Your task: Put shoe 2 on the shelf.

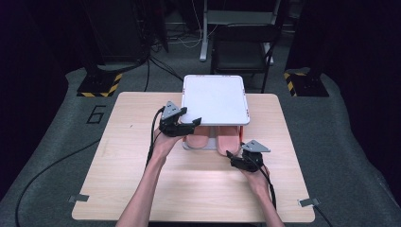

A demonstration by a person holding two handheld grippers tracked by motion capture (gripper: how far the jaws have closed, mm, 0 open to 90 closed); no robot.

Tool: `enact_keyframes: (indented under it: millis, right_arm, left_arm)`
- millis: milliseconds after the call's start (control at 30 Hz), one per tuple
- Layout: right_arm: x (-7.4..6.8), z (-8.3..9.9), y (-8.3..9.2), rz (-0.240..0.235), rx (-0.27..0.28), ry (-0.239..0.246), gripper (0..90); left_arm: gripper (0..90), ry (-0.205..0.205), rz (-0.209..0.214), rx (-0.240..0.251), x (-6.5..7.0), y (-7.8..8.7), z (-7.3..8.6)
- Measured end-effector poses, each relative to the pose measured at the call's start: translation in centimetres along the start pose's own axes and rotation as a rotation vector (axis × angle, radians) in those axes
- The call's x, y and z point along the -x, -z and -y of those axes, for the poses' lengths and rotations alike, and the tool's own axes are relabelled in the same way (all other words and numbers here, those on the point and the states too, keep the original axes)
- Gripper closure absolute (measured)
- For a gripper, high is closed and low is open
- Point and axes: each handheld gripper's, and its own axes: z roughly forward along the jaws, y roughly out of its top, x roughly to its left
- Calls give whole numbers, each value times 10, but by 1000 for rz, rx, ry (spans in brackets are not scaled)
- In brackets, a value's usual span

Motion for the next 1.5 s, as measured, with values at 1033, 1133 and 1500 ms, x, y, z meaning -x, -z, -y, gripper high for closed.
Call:
enact_keyframes:
  millis: [1033, 1133, 1500]
  right_arm:
    - [-1, -18, -26, 60, -7, -11, 260]
    - [-1, -18, -10, 26, 42, -7, 202]
    - [11, -5, 57, 7, 127, -59, 165]
  left_arm:
    - [249, 8, 8, -9, -1, -1, -2]
    - [231, 24, 1, -7, -1, 2, -3]
    - [177, -12, -26, 83, -6, 62, 12]
